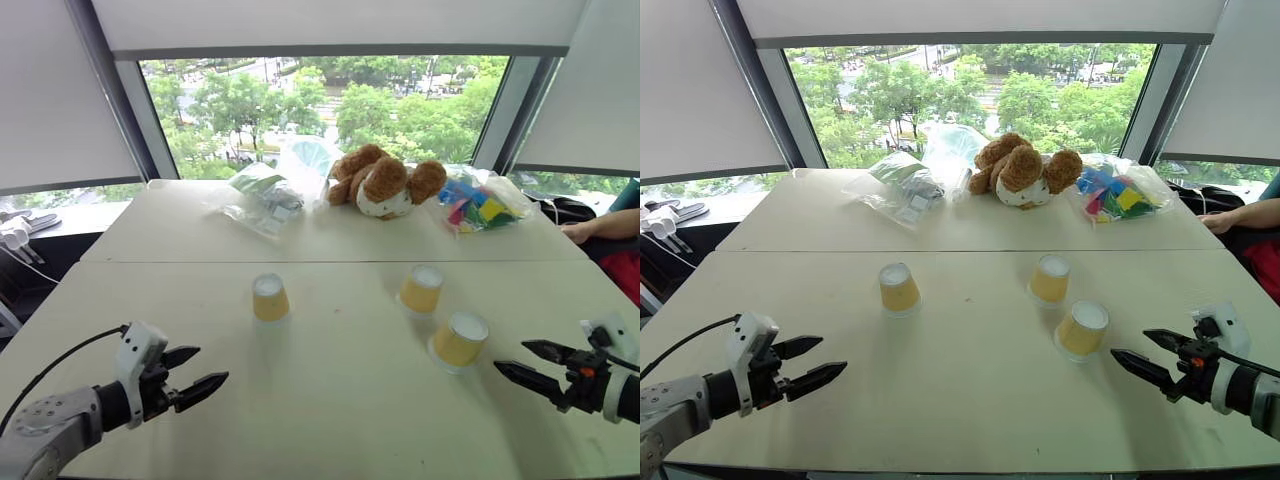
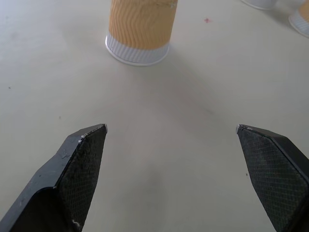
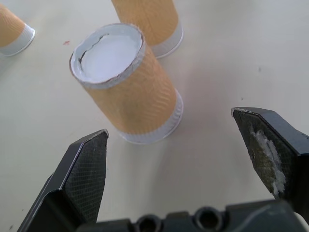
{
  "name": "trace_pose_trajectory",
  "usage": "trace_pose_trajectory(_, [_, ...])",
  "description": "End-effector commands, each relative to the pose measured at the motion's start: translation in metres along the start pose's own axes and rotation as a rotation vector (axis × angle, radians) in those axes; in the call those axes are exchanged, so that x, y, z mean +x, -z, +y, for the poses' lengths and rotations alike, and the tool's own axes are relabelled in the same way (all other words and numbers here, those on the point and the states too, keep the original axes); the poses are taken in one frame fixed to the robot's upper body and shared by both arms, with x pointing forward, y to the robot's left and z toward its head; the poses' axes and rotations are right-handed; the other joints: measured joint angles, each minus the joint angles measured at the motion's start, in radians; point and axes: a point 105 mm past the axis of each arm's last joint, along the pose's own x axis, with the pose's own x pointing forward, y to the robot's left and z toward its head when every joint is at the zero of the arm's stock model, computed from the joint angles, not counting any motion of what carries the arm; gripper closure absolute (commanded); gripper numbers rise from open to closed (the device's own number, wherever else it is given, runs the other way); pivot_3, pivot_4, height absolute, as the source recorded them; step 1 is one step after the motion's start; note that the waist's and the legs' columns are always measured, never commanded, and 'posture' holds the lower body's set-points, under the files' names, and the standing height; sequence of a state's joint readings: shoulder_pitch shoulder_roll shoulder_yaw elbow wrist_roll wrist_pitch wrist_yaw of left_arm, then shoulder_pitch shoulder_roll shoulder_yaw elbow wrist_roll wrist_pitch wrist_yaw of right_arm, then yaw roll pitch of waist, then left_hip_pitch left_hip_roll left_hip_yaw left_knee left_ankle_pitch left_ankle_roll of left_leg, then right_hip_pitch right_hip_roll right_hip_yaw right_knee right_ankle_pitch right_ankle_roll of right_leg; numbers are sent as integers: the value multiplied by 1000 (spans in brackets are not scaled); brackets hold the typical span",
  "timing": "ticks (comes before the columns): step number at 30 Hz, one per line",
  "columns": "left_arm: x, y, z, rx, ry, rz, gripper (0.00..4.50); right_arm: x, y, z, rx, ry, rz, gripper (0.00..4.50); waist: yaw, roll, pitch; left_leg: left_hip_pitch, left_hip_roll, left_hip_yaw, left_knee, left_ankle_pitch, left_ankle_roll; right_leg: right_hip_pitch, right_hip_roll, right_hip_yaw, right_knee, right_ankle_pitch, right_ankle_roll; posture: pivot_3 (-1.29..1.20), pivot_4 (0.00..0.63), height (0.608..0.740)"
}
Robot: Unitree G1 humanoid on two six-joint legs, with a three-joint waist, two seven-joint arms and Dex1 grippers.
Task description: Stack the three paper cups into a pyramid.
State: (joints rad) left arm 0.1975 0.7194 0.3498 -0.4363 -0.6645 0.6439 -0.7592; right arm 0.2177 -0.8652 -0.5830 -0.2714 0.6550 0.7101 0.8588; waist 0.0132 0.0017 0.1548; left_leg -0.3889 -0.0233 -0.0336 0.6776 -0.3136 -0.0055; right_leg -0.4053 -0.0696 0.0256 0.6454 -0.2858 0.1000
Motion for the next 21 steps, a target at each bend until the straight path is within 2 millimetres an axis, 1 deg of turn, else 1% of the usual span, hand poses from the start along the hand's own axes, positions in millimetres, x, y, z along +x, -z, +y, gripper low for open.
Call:
trace_pose_trajectory(1, [-3,-12,1,43,-18,-38,74,1,-9,2,-32,-2,-34,0,0,0,0,0,0,0,0,0,0,0,0,0,0,0,0,0,150,740])
trace_pose_trajectory(10, [6,-14,-2,38,-3,-52,74,4,-12,3,-53,13,-40,0,0,0,0,0,0,0,0,0,0,0,0,0,0,0,0,0,150,740])
trace_pose_trajectory(14, [10,-19,-3,61,18,-50,74,4,-14,3,-65,34,-55,0,-1,0,0,0,0,0,0,0,0,0,0,0,0,0,0,0,150,740])
trace_pose_trajectory(17, [13,-34,-3,100,54,-59,74,5,-17,-1,-92,80,-85,0,0,0,0,0,0,0,0,0,0,0,0,0,0,0,0,0,150,740])
trace_pose_trajectory(19, [12,-43,-3,133,93,-59,74,2,-21,-1,-96,98,-112,0,-1,0,0,0,0,0,0,0,0,0,0,0,0,0,0,0,150,740])
trace_pose_trajectory(21, [11,-51,-2,154,134,-51,74,0,-19,-1,-111,116,-104,0,-1,0,0,0,-1,0,0,0,0,0,0,0,0,0,0,0,150,740])
